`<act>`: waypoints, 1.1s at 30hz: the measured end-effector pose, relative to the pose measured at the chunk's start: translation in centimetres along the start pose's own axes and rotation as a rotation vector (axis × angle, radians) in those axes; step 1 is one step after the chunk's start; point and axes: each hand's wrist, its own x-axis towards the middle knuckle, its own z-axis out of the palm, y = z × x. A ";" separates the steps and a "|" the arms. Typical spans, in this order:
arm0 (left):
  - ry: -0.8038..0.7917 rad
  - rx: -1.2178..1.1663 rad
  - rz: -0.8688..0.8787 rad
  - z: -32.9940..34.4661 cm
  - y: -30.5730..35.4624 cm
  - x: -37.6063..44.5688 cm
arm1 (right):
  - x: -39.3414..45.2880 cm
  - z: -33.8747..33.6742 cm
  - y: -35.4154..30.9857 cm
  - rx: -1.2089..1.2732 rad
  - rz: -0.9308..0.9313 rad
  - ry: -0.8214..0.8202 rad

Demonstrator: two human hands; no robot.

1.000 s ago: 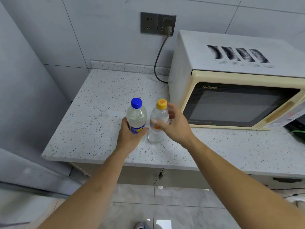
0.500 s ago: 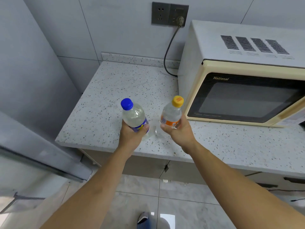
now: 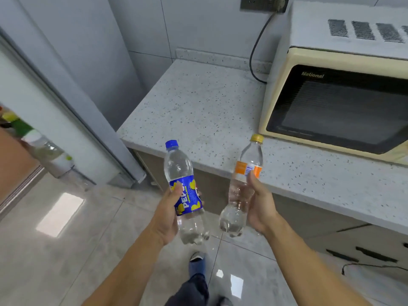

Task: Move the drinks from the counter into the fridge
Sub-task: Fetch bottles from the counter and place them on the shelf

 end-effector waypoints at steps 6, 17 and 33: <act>0.164 -0.073 -0.119 -3.0 -4.4 -6.6 | -2.6 0.5 5.6 -0.137 0.142 -0.020; 0.479 -0.227 -0.034 -12.8 -6.4 -16.5 | -5.1 10.5 15.5 -0.401 0.409 -0.263; 0.685 -0.426 0.116 -35.3 -1.5 -26.6 | -7.2 33.5 31.5 -0.524 0.506 -0.509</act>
